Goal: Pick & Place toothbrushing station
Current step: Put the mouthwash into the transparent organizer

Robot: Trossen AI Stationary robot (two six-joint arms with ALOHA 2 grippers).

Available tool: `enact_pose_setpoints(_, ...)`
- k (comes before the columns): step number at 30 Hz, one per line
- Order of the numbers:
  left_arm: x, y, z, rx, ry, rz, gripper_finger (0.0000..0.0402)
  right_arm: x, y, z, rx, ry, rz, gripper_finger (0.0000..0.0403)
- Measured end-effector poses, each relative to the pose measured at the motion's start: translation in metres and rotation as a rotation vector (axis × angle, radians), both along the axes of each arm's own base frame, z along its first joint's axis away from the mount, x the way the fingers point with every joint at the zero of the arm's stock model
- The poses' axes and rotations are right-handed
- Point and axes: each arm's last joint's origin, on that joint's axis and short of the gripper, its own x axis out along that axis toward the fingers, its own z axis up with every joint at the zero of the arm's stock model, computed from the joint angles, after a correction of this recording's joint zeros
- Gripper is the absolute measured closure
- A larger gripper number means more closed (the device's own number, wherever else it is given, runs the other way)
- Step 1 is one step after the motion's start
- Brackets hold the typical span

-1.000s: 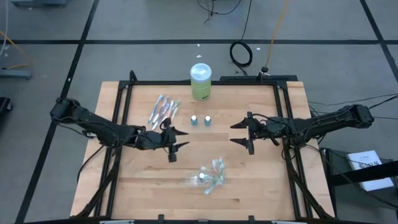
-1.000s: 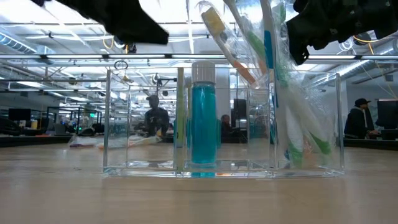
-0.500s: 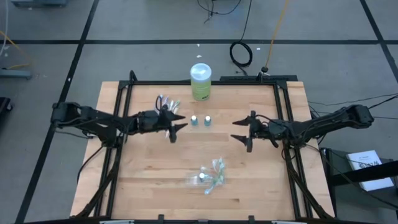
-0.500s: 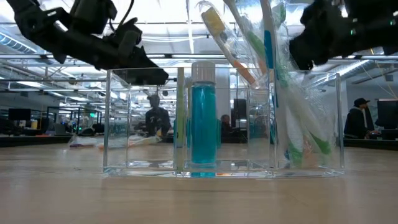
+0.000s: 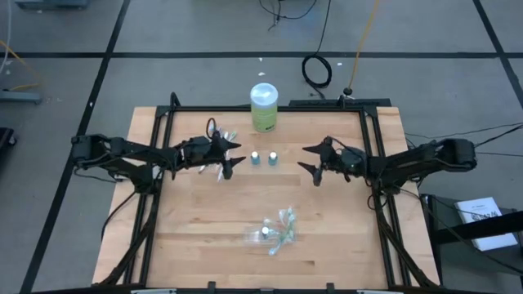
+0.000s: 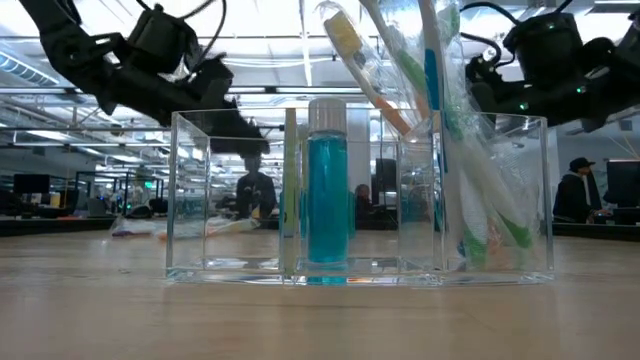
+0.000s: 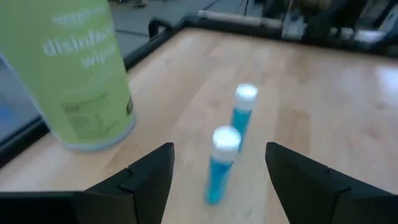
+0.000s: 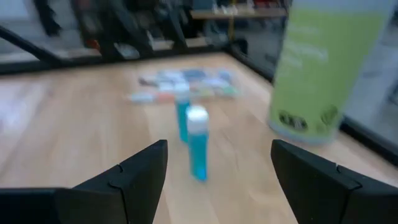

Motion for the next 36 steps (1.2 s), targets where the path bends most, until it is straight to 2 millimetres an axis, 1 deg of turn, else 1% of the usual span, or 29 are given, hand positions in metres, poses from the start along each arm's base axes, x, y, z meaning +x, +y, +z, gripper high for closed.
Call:
enact_pose_setpoints(4, 0.009, 0.003, -0.011, 0.027, -0.024, 0.025, 0.0151, 0.002, -0.007, 0.007, -0.018, -0.091, 0.020, 0.0124)
enact_pose_setpoints(9, 0.019, 0.005, -0.028, 0.053, -0.022, 0.014, 0.0155, 0.001, -0.008, 0.009, 0.039, -0.132, 0.003, 0.0124)
enact_pose_setpoints(11, 0.021, 0.006, -0.036, 0.047, -0.004, 0.007, 0.0156, 0.001, -0.008, 0.013, 0.022, -0.170, 0.006, 0.0124)
enact_pose_setpoints(13, 0.022, 0.005, -0.042, 0.046, 0.005, -0.035, 0.0156, 0.001, -0.009, 0.018, -0.014, -0.204, 0.007, 0.0124)
enact_pose_setpoints(17, 0.026, 0.003, -0.045, 0.104, -0.010, -0.114, 0.0156, 0.001, -0.009, 0.020, -0.013, -0.234, 0.007, 0.0124)
enact_pose_setpoints(22, 0.026, 0.003, -0.044, 0.130, -0.013, -0.120, 0.0156, 0.002, -0.006, 0.017, 0.095, -0.234, 0.016, 0.0124)
enact_pose_setpoints(27, 0.027, 0.005, -0.041, 0.184, -0.027, -0.127, 0.0156, 0.003, 0.000, 0.018, 0.079, -0.231, 0.045, 0.0124)
enact_pose_setpoints(32, 0.025, 0.012, -0.041, 0.168, -0.025, -0.105, 0.0156, 0.004, 0.003, 0.018, 0.077, -0.237, 0.060, 0.0124)
enact_pose_setpoints(36, 0.025, 0.013, -0.041, 0.146, -0.040, -0.146, 0.0156, 0.004, 0.003, 0.019, 0.077, -0.237, 0.059, 0.0124)
